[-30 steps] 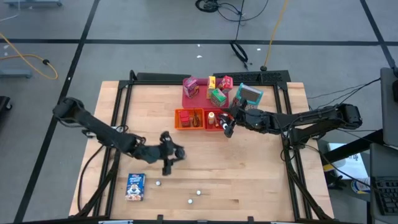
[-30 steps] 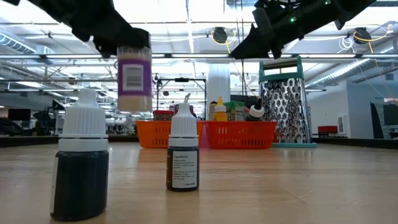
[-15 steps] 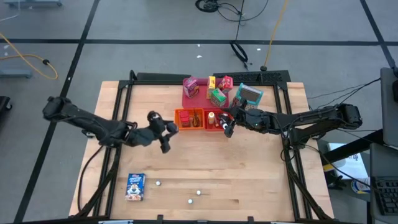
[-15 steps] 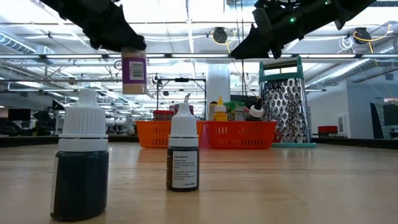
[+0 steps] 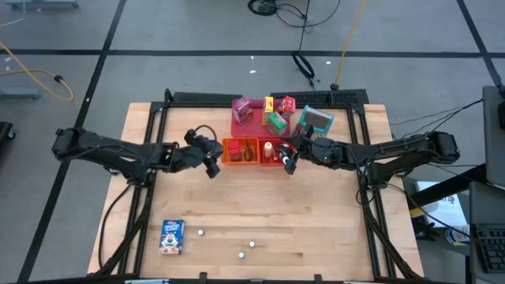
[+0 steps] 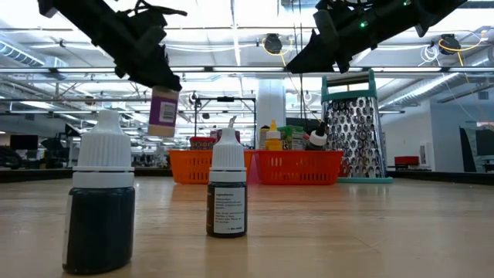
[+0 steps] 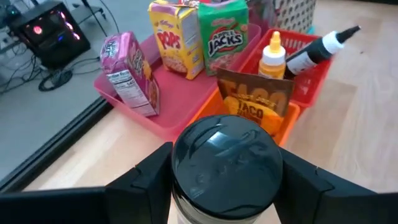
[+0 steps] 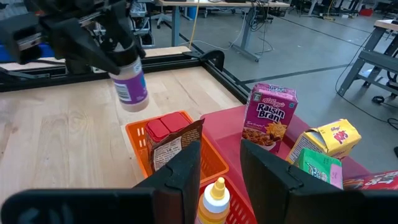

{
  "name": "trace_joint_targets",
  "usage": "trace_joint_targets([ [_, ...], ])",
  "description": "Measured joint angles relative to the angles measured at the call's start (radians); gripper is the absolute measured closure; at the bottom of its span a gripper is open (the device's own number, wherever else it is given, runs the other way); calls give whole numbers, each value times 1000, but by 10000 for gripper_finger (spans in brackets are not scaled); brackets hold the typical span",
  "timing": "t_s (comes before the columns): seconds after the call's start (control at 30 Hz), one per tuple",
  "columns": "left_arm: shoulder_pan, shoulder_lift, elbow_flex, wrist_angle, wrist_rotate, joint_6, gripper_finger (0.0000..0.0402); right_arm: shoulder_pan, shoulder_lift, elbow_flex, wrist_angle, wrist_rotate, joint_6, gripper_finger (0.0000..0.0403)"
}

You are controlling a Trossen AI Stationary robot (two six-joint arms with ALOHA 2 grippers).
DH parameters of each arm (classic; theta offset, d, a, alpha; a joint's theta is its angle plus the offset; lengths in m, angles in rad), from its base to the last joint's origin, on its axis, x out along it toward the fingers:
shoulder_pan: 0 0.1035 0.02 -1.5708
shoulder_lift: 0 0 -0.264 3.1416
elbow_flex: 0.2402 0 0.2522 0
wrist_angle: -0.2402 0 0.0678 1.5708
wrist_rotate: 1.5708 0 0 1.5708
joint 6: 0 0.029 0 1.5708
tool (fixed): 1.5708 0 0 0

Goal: Pick & Place Kitchen Items
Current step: Put the violet seasoning bottle into the orange bin

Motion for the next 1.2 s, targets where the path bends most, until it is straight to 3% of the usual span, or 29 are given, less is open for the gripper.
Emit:
trace_joint_targets([
  [0.5, 147, 56, -1, 30, 137, 17, 186, 0, 0, 0, 0, 0, 0, 298],
  [0.83, 201, 127, -2, 173, 176, 69, 198, 0, 0, -1, 0, 0, 0, 298],
  [1.03, 240, 206, 0, 288, 291, 81, 181, 0, 0, -1, -6, 0, 0, 298],
  [1.2, 264, 263, 1, 349, 325, 97, 191, 0, 0, -1, -6, 0, 0, 298],
])
